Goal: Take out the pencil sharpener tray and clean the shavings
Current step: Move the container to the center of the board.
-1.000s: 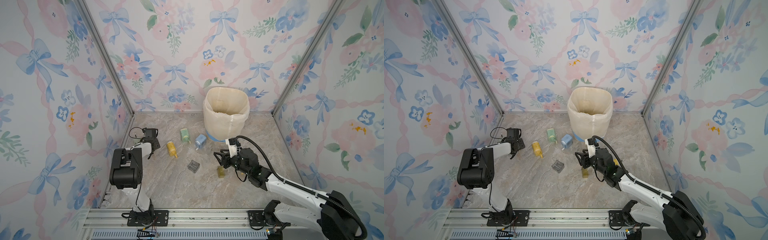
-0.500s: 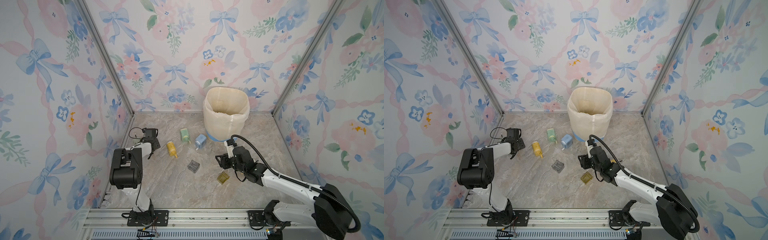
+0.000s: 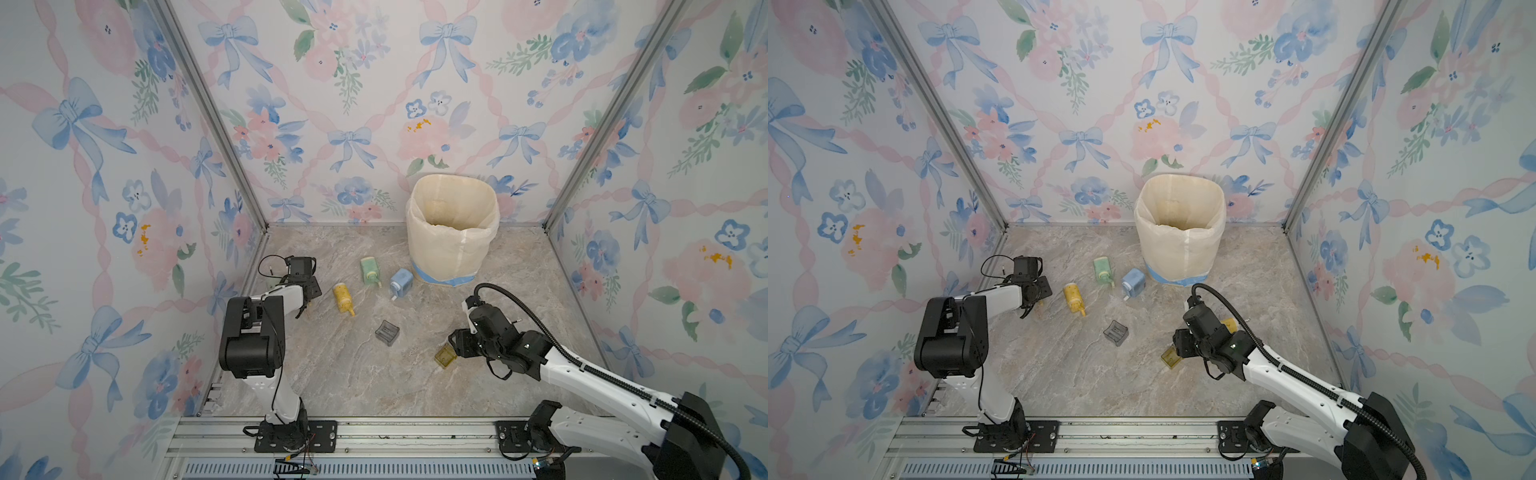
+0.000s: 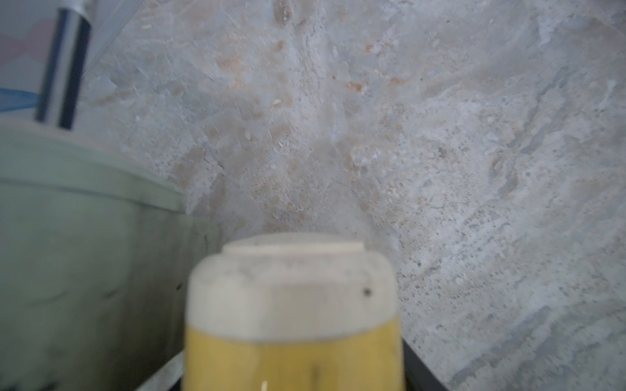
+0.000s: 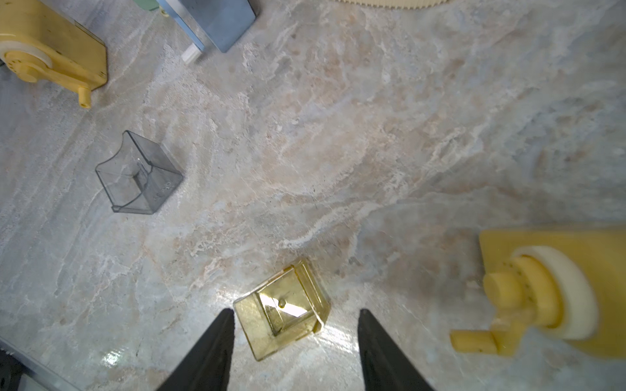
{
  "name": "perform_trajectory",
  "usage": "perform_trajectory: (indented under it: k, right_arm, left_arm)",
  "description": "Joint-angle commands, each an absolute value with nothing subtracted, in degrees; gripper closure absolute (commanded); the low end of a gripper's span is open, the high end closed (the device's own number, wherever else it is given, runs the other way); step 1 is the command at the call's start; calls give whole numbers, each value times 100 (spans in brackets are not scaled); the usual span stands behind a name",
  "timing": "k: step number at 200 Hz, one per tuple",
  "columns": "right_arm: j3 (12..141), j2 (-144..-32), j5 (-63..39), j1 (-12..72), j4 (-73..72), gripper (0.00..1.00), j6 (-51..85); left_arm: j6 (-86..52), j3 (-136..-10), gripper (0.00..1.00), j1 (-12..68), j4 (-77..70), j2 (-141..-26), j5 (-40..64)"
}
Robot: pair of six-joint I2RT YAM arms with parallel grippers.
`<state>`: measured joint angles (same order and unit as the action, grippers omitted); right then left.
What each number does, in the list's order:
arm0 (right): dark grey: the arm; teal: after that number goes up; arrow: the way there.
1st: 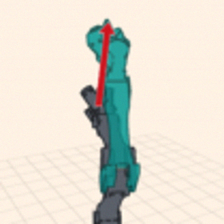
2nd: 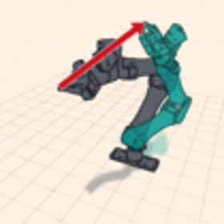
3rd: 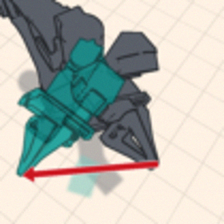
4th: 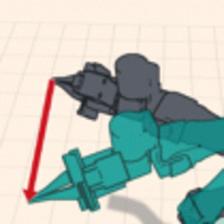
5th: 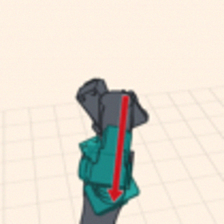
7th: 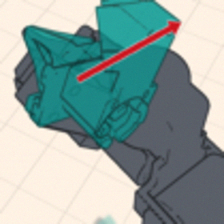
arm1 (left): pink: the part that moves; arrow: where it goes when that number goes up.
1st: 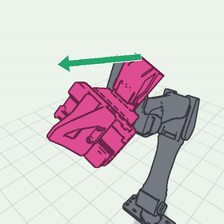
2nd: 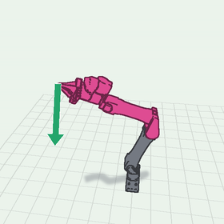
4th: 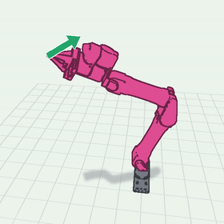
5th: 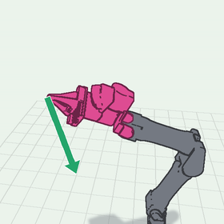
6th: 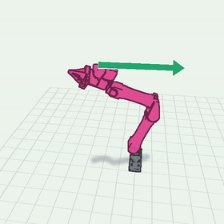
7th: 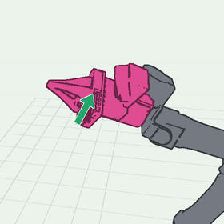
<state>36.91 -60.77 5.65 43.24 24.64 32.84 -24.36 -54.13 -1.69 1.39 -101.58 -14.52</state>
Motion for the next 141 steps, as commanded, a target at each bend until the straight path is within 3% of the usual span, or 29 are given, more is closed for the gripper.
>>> perform_trajectory:
  k: [1,47,89,100,141]
  right_arm:
    - [3495,-6087,579,4374,2735,46,3542]
    - [3358,-6537,96,4375,2374,52,3861]
    - [3373,-6909,8,4406,2395,55,3951]
    - [3395,-6998,20,4410,2355,57,3956]
    - [3534,-7434,71,4472,2061,65,3945]
  left_arm:
    - [-2522,-5399,37,-149,157,-9996,-1362]
    - [-2510,-5427,36,-140,209,-9651,-1246]
    - [-2376,-5474,13,-123,368,-9244,-1206]
    - [-2347,-5494,2,-123,422,-9156,-1193]
    - [-2235,-5482,2,-80,556,-8830,-892]
